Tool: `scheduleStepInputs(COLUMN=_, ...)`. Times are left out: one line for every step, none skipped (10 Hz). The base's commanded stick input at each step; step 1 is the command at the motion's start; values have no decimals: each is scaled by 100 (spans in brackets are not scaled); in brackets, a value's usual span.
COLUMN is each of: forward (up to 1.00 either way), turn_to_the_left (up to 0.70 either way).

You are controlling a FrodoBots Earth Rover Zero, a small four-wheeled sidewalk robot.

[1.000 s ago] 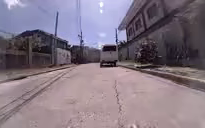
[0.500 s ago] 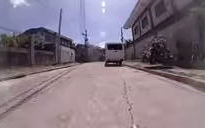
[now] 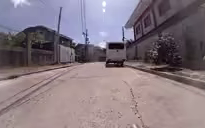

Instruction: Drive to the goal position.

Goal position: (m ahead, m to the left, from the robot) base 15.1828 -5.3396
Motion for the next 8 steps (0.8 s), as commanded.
scheduleStepInputs(forward=100, turn_to_the_left=0)
scheduleStepInputs(forward=100, turn_to_the_left=0)
scheduleStepInputs(forward=100, turn_to_the_left=0)
scheduleStepInputs(forward=100, turn_to_the_left=21)
scheduleStepInputs(forward=100, turn_to_the_left=27)
scheduleStepInputs(forward=100, turn_to_the_left=14)
scheduleStepInputs(forward=100, turn_to_the_left=0)
scheduleStepInputs(forward=100, turn_to_the_left=0)
